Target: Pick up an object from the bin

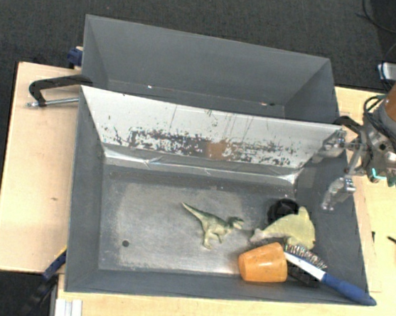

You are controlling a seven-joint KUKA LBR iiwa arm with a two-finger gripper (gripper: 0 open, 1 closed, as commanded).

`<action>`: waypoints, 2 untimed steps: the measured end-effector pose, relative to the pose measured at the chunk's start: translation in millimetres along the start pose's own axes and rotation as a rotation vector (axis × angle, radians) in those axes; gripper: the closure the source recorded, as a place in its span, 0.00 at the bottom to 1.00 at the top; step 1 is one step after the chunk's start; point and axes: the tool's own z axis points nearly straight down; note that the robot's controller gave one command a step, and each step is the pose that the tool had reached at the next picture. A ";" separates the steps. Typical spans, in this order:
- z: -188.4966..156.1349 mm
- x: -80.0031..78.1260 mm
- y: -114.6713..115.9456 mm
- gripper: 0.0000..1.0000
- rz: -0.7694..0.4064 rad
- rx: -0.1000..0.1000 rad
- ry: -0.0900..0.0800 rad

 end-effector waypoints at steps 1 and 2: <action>143.5 66.1 15.5 0.00 -0.483 0.017 -0.040; 131.4 65.4 -1.6 0.00 -0.421 0.007 -0.019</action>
Offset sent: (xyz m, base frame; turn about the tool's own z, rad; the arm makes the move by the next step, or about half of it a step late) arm -0.0829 0.0177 -0.1632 -0.4909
